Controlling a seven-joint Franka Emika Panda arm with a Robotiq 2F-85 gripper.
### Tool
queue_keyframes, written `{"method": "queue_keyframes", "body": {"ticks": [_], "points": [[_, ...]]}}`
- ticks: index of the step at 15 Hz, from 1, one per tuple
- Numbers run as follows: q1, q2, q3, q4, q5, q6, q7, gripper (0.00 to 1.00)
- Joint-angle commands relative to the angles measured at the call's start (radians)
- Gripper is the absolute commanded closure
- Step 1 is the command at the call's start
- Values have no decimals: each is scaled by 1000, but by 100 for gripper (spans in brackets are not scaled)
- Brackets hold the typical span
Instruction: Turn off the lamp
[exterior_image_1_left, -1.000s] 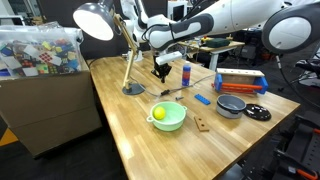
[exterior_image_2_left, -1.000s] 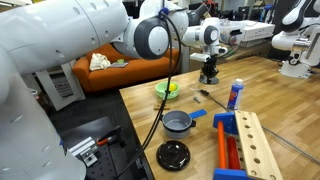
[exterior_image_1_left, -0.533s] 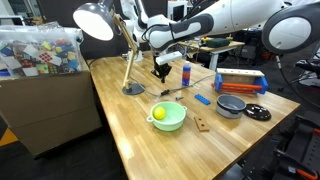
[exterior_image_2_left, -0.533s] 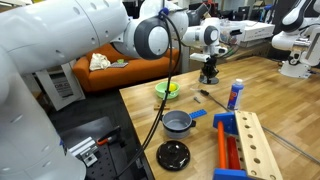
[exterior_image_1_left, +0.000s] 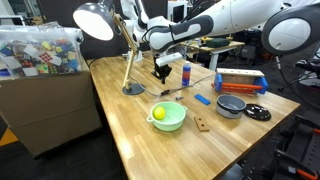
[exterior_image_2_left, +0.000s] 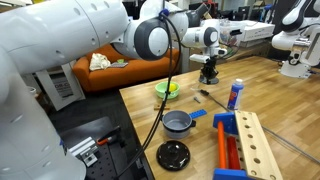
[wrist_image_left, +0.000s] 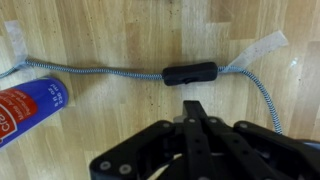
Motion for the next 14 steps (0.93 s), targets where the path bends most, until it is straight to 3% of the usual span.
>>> {"method": "queue_keyframes", "body": {"ticks": [1, 14], "points": [[0, 19, -2, 18, -2, -3, -3, 100], [4, 67, 0, 35, -4, -8, -26, 100]]}}
